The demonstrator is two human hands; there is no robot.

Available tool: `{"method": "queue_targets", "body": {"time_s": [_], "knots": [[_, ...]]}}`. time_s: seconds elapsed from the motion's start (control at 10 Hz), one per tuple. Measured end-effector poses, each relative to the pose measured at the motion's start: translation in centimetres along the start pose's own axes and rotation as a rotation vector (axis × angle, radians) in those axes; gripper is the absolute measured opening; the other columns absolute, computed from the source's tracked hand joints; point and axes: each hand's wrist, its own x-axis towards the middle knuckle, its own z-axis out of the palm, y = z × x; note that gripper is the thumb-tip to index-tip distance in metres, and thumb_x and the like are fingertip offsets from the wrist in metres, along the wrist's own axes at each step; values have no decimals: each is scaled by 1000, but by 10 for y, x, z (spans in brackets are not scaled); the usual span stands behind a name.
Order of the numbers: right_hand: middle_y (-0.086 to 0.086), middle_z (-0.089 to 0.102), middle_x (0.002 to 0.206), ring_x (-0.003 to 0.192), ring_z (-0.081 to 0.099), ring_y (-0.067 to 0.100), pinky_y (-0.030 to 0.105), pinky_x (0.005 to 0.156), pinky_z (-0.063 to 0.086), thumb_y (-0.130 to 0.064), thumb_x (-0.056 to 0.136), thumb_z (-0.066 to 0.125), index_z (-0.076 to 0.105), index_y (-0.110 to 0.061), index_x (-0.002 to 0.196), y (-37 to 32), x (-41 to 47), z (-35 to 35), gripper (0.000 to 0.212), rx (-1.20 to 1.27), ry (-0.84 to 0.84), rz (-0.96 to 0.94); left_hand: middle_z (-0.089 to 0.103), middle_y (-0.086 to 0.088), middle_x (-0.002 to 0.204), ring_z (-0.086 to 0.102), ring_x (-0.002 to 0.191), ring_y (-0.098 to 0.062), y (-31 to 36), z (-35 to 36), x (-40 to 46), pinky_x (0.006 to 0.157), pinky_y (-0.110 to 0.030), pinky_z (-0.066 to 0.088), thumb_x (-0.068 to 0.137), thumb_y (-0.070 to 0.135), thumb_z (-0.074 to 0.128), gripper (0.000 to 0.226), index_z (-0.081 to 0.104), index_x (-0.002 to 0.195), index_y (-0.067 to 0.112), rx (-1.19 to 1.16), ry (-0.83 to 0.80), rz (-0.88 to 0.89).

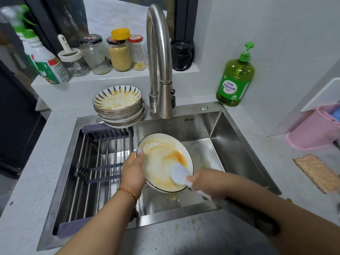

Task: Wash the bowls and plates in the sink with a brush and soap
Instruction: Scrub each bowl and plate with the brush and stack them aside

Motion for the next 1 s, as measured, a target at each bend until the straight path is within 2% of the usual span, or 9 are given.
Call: {"method": "queue_targets", "body": {"time_s": [0.1, 0.2, 0.4, 0.5, 0.6, 0.7, 0.8, 0.9, 1.0], "knots": [[6, 56, 97, 101, 56, 26, 27, 70, 42, -5, 98, 40, 58, 1, 121, 8, 16, -11, 31, -151, 104, 28, 71, -8, 100, 66, 92, -28, -2, 5, -6, 76, -37, 53, 101, 31, 46, 27, 69, 98, 18, -8, -46, -14], [16, 57, 122, 101, 56, 29, 27, 71, 37, -1, 97, 34, 52, 2, 125, -7, 29, -22, 34, -15, 222, 65, 72, -6, 96, 66, 84, -26, -4, 16, -14, 67, -35, 52, 101, 32, 45, 27, 68, 100, 19, -24, -129, -69], [22, 65, 100, 81, 59, 27, 34, 74, 47, -17, 94, 39, 45, -17, 139, -42, 35, -3, 45, 391, 291, -144, 70, -11, 93, 63, 79, -28, -2, 20, -12, 64, -39, 48, 102, 42, 39, 32, 66, 101, 24, -69, -182, -126], [12, 60, 92, 78, 53, 24, 31, 67, 40, -19, 94, 38, 37, -24, 145, -36, 41, -5, 51, 355, 338, -130, 72, -6, 93, 67, 80, -25, 0, 16, -11, 58, -31, 49, 102, 39, 40, 32, 66, 101, 20, -80, -175, -91], [13, 56, 105, 85, 49, 25, 27, 65, 36, -13, 94, 33, 30, -12, 147, -18, 43, -15, 53, 138, 386, -7, 72, -5, 96, 68, 85, -24, 2, 12, -9, 61, -31, 51, 102, 38, 42, 31, 66, 102, 19, -96, -134, -89], [19, 56, 118, 88, 48, 27, 29, 74, 37, -10, 96, 33, 40, -4, 136, -12, 35, -19, 42, 103, 387, 52, 71, -11, 106, 67, 94, -30, 3, 8, -5, 69, -35, 52, 101, 38, 44, 31, 65, 107, 16, -121, -99, -80], [17, 55, 111, 87, 44, 22, 34, 81, 44, -9, 95, 35, 42, -5, 137, -19, 36, -20, 42, 206, 402, 1, 72, -9, 100, 68, 86, -25, 5, 12, -7, 62, -31, 51, 101, 37, 44, 32, 65, 107, 13, -99, -128, -95], [13, 54, 83, 75, 52, 24, 30, 67, 46, -11, 95, 39, 47, -11, 136, -37, 34, -19, 42, 426, 292, -60, 73, -10, 98, 69, 87, -26, 2, 15, -3, 68, -33, 53, 100, 40, 42, 39, 66, 108, 11, -117, -171, -108], [4, 50, 69, 61, 48, 18, 21, 47, 34, -9, 95, 44, 54, -6, 130, -51, 19, -18, 37, 491, 160, -103, 73, -16, 101, 69, 90, -31, 3, 16, -3, 76, -37, 55, 99, 43, 43, 45, 65, 112, 7, -134, -149, -126]]}}
